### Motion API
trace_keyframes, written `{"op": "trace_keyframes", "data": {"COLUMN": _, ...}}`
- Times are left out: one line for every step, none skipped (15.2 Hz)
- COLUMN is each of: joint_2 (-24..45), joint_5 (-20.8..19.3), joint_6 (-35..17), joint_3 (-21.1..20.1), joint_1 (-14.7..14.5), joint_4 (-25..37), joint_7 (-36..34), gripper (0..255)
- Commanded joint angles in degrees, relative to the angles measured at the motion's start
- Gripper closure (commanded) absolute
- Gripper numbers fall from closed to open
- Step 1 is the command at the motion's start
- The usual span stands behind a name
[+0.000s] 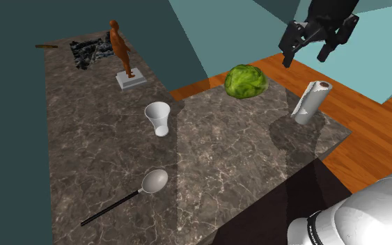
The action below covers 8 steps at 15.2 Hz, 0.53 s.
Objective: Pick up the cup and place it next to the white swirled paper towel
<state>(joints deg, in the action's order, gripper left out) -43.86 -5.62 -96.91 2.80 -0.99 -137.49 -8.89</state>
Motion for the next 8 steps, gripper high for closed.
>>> {"op": "trace_keyframes", "data": {"joint_2": 0.0, "joint_5": 0.0, "joint_6": 0.0, "joint_3": 0.0, "joint_1": 0.0, "joint_4": 0.0, "joint_7": 0.0, "gripper": 0}}
{"op": "trace_keyframes", "data": {"joint_2": 1.3, "joint_5": 0.7, "joint_6": -1.6, "joint_3": -0.1, "joint_1": -0.4, "joint_4": -0.5, "joint_7": -0.3, "gripper": 0}}
{"op": "trace_keyframes", "data": {"joint_2": 2.6, "joint_5": 1.4, "joint_6": -3.3, "joint_3": -0.2, "joint_1": -0.9, "joint_4": -0.9, "joint_7": -0.5, "gripper": 0}}
{"op": "trace_keyframes", "data": {"joint_2": 3.9, "joint_5": 2.1, "joint_6": -4.9, "joint_3": -0.4, "joint_1": -1.3, "joint_4": -1.2, "joint_7": -0.7, "gripper": 0}}
{"op": "trace_keyframes", "data": {"joint_2": 5.3, "joint_5": 2.8, "joint_6": -6.6, "joint_3": -0.5, "joint_1": -1.8, "joint_4": -1.5, "joint_7": -0.9, "gripper": 0}}
{"op": "trace_keyframes", "data": {"joint_2": 6.8, "joint_5": 3.5, "joint_6": -8.2, "joint_3": -0.6, "joint_1": -2.2, "joint_4": -1.7, "joint_7": -1.1, "gripper": 0}}
{"op": "trace_keyframes", "data": {"joint_2": 8.3, "joint_5": 4.2, "joint_6": -9.8, "joint_3": -0.8, "joint_1": -2.7, "joint_4": -1.8, "joint_7": -1.2, "gripper": 0}}
{"op": "trace_keyframes", "data": {"joint_2": 9.9, "joint_5": 4.9, "joint_6": -11.4, "joint_3": -0.9, "joint_1": -3.2, "joint_4": -1.9, "joint_7": -1.3, "gripper": 0}}
